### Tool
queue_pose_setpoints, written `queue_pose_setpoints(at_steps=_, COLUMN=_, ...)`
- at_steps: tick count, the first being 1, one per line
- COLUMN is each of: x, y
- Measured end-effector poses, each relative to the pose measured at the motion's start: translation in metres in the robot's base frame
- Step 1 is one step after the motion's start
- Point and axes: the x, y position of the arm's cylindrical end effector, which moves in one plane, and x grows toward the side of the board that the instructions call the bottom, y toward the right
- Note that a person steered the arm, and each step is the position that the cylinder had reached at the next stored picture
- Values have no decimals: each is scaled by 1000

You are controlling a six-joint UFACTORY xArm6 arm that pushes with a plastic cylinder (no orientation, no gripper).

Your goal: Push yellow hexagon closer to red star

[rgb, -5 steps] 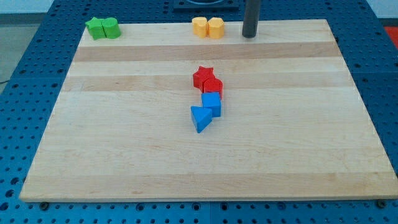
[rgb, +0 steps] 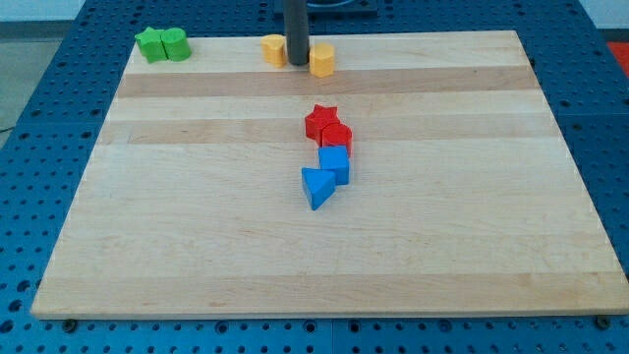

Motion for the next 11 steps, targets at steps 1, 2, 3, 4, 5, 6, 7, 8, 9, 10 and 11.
queue_pose_setpoints(at_steps=1, x=-18, y=32)
queue_pose_setpoints(at_steps=2, x=14, y=48)
queue_pose_setpoints(at_steps=3, x=55, y=48)
queue_pose_setpoints(at_steps=4, x=37, y=43)
queue_pose_setpoints(at_steps=5, x=14, y=60)
queue_pose_setpoints(at_steps=6, x=25, y=94)
queue_pose_setpoints(at_steps=7, x=53, y=93)
queue_pose_setpoints(at_steps=8, x=66, y=59)
queue_pose_setpoints(at_steps=9, x=66, y=49)
queue_pose_setpoints(at_steps=10, x=67, y=53)
queue_pose_setpoints(at_steps=11, x=89, y=53)
